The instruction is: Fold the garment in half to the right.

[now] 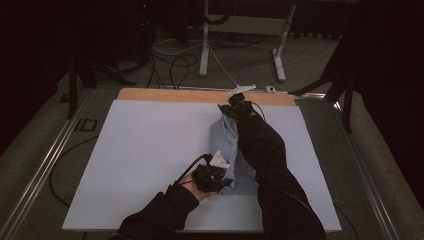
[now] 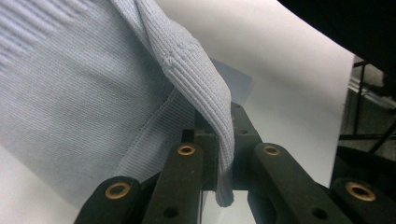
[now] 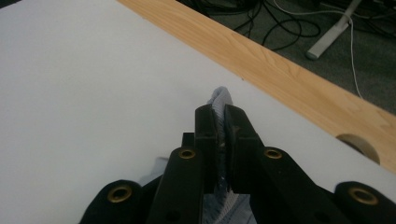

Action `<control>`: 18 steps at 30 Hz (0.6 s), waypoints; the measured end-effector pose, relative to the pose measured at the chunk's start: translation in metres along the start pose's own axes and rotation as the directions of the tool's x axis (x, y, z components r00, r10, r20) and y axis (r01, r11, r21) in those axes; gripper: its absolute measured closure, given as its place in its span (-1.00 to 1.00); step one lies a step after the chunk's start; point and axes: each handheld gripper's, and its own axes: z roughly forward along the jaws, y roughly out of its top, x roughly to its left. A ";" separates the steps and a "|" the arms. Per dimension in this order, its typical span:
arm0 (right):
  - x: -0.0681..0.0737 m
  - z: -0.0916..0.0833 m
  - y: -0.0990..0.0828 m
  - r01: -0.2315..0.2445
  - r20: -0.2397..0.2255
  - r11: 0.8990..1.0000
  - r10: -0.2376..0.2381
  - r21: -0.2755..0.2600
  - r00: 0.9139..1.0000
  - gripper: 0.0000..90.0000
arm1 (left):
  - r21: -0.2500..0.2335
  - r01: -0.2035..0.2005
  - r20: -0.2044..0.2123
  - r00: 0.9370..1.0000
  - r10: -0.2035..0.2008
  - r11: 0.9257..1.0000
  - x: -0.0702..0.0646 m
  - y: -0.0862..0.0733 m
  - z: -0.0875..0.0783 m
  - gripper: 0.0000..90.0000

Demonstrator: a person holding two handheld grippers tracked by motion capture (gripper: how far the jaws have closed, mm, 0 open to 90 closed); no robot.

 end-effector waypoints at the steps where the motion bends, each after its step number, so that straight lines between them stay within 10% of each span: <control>1: -0.001 0.001 -0.002 0.002 -0.001 1.000 -0.002 -0.003 1.000 0.90 | 0.003 -0.001 0.002 1.000 0.001 1.000 0.000 0.000 0.002 0.92; 18: -0.022 0.019 -0.032 -0.097 -0.081 0.995 0.094 -0.031 0.992 0.89 | 0.032 0.046 -0.030 0.999 -0.045 0.998 -0.001 -0.002 0.030 0.92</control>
